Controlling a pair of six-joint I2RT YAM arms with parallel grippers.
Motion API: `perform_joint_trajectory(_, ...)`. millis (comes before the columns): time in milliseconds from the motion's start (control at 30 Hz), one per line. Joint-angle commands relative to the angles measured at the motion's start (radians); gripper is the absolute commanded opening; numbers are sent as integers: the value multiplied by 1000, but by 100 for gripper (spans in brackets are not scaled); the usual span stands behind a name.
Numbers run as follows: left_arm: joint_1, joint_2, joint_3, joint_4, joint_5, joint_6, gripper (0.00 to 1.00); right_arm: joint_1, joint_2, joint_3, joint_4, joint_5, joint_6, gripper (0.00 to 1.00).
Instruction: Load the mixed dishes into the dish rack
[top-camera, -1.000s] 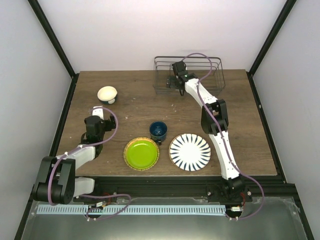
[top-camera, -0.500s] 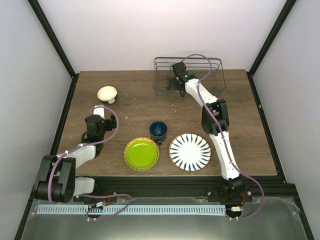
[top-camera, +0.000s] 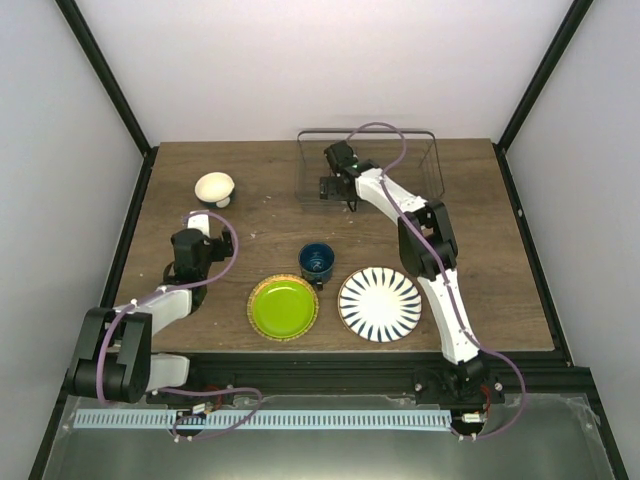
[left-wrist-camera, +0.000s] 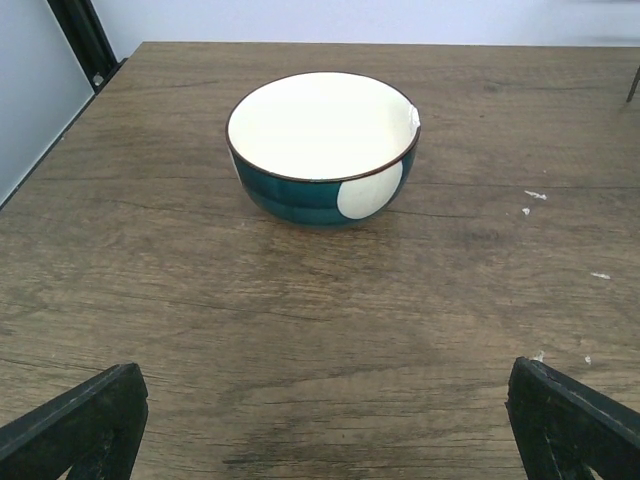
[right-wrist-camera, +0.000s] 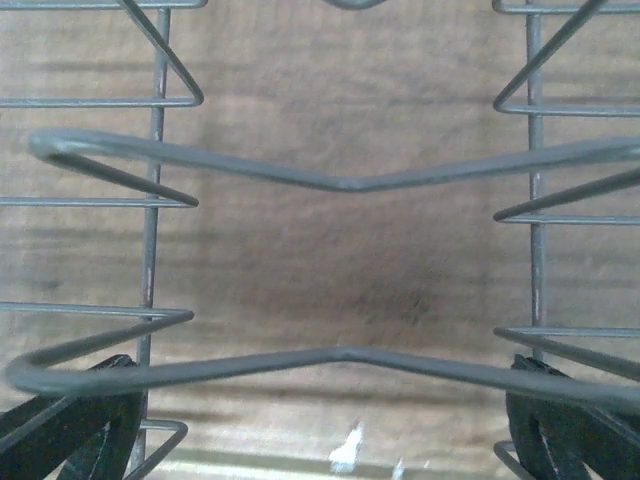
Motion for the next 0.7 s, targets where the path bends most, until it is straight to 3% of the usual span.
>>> perform_joint_trajectory(0, -3, 10, 25, -4, 15, 7, 100, 53, -76, -67, -38, 0, 51, 100)
perform_joint_trajectory(667, -5, 19, 32, -11, 16, 11, 100, 200, -140, -146, -44, 34, 185, 100)
